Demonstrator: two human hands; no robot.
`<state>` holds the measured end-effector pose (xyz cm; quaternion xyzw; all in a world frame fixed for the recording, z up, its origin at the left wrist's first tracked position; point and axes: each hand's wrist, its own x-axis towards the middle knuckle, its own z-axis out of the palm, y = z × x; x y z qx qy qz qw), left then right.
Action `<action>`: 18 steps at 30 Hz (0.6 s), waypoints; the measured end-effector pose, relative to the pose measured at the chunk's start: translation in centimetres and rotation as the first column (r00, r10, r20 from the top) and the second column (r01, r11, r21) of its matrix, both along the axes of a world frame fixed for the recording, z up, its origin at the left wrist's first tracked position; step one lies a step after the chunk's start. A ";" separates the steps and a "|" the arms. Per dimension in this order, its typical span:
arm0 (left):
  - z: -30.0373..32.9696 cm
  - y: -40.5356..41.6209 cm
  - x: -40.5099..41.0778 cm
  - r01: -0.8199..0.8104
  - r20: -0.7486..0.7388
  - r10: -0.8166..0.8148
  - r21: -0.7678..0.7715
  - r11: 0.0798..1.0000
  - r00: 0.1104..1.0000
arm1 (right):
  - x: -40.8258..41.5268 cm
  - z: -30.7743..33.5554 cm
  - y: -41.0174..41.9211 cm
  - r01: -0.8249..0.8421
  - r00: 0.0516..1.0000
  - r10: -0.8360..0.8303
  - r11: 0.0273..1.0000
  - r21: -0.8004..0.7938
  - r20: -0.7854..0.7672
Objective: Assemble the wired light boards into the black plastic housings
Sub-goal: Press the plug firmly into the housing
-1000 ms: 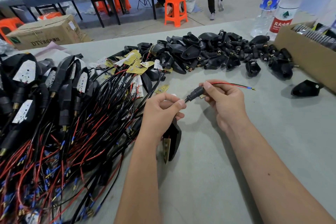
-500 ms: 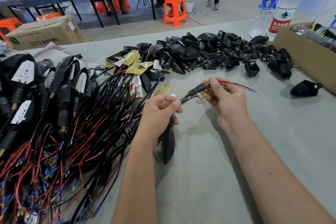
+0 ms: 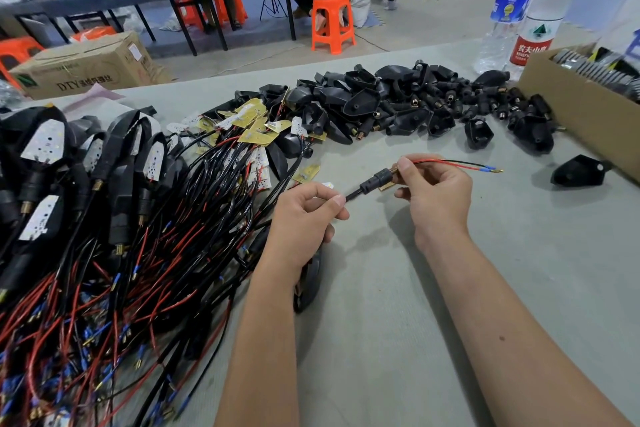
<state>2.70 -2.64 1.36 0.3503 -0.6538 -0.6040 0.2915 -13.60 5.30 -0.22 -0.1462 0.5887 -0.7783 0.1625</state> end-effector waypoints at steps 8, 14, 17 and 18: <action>-0.2 -0.5 0.6 0.028 -0.006 -0.028 0.018 0.999 1.000 | -0.3 -0.1 0.0 0.019 1.000 -0.019 0.999 -0.030 0.023; -0.4 -0.8 0.8 0.052 0.006 -0.052 -0.011 0.999 0.999 | -0.3 0.0 -0.1 0.021 0.999 -0.020 0.999 -0.037 0.025; -0.3 -0.6 0.6 0.015 -0.019 -0.015 -0.005 1.000 1.000 | -0.2 0.2 -0.1 -0.014 0.992 0.027 0.994 -0.107 0.122; -0.2 -0.6 0.5 0.001 -0.036 -0.001 -0.003 1.000 0.999 | -0.2 0.3 -0.1 -0.040 0.986 0.060 0.991 -0.131 0.153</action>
